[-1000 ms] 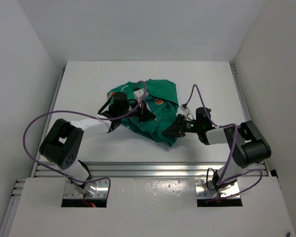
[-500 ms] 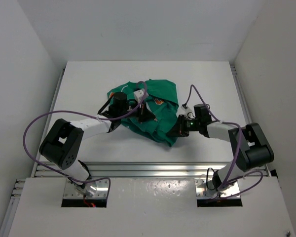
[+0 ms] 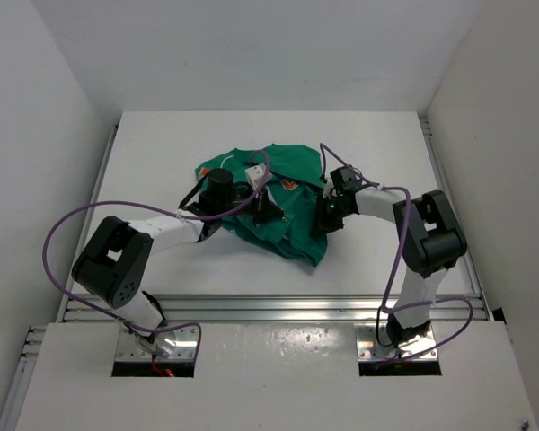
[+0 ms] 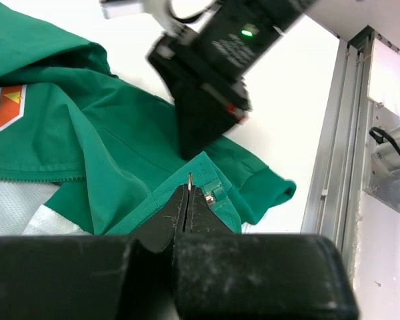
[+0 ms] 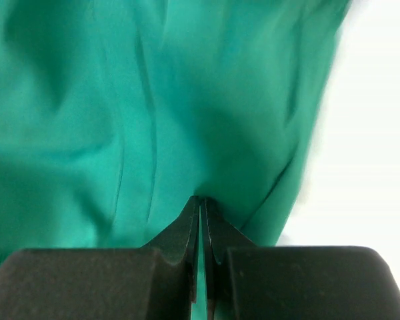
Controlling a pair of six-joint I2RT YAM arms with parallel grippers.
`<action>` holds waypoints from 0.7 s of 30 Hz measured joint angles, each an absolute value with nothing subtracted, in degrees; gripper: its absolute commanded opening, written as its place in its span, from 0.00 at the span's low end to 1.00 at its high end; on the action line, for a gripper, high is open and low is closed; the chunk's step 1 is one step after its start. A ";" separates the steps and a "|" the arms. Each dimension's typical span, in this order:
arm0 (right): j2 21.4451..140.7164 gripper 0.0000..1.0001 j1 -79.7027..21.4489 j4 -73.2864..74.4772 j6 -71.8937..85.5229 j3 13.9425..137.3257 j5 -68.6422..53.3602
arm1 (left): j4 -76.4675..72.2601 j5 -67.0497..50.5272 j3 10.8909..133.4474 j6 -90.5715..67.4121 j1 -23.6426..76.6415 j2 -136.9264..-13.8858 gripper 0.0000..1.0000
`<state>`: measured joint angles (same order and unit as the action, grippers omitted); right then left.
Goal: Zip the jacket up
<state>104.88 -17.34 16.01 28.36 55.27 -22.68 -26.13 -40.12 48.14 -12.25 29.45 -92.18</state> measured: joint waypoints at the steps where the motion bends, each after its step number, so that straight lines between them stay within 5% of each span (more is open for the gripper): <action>1: 106.10 0.03 -17.34 16.36 27.81 56.82 -21.54 | -26.17 -40.12 48.14 -12.08 29.45 -92.18 0.00; 14: 122.06 0.11 -15.31 25.69 25.52 81.54 -16.45 | -25.63 -39.79 48.14 -9.67 29.56 -92.18 0.00; 21: 127.59 0.56 -15.14 31.59 25.28 93.23 -14.35 | -25.28 -38.96 48.14 -9.23 29.71 -92.73 0.00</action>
